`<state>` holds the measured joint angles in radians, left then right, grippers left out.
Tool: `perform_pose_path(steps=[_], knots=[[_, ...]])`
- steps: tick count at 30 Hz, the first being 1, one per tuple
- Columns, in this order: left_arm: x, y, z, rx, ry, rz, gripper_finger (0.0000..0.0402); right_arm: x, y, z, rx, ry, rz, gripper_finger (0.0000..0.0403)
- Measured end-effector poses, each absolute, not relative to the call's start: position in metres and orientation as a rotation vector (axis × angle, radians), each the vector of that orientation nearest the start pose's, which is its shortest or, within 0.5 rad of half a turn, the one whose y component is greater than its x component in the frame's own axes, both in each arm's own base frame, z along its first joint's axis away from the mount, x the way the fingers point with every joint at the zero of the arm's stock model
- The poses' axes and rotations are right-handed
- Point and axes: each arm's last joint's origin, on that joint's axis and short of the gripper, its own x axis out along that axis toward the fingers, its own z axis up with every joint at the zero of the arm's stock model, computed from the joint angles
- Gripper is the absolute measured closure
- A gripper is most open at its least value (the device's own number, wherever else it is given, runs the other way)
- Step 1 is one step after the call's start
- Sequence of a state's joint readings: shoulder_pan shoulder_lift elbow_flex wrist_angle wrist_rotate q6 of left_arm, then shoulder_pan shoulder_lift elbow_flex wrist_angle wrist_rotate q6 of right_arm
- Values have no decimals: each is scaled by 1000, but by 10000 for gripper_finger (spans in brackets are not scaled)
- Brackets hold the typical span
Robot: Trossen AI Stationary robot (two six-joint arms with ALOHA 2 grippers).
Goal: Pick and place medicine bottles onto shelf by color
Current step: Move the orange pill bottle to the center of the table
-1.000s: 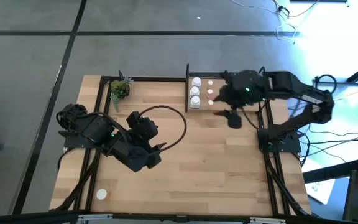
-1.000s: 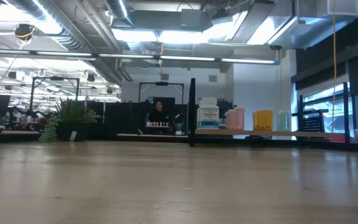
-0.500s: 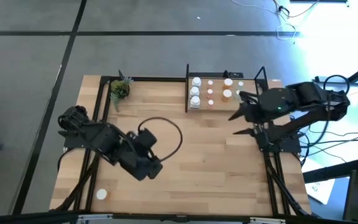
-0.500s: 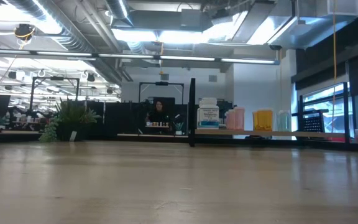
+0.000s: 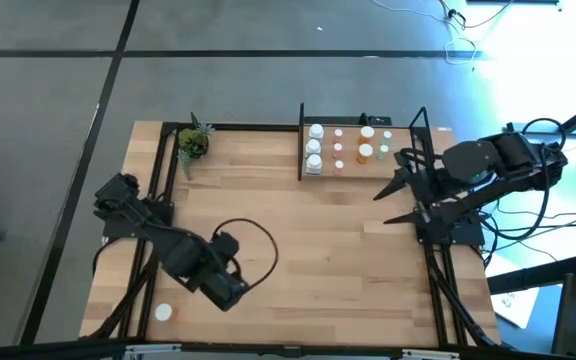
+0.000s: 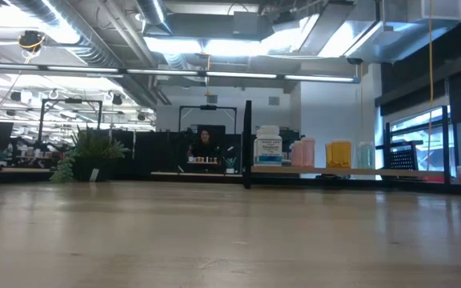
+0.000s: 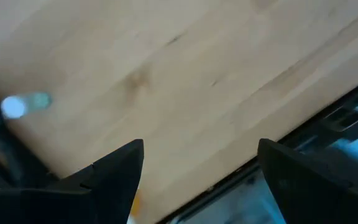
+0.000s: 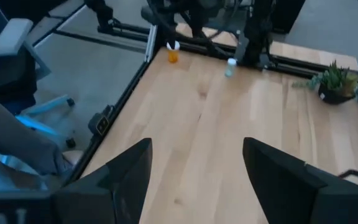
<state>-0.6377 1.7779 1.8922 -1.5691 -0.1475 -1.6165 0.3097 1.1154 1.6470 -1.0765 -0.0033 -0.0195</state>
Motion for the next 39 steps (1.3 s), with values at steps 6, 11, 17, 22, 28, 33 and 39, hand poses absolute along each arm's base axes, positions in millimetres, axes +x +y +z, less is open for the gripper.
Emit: perform_pose_path(steps=[6, 11, 17, 22, 28, 33, 39], knots=[[234, -203, 338, -768, 1418, 710, 92, 169, 55, 469, -58, 493, 304, 150], [210, -222, 329, -790, 1519, 741, 92, 177, 57, 469, -52, 481, 303, 150], [187, -246, 319, -812, 1518, 769, 92, 185, 60, 468, -56, 478, 304, 150], [174, -259, 305, -831, 1506, 789, 92, 192, 62, 464, -77, 497, 307, 150], [159, -269, 281, -788, 1535, 783, 92, 206, 66, 456, -95, 534, 309, 150], [153, -268, 261, -788, 1608, 853, 92, 212, 69, 453, -91, 553, 333, 150], [151, -271, 239, -784, 1625, 805, 92, 214, 70, 453, -84, 537, 342, 150]])
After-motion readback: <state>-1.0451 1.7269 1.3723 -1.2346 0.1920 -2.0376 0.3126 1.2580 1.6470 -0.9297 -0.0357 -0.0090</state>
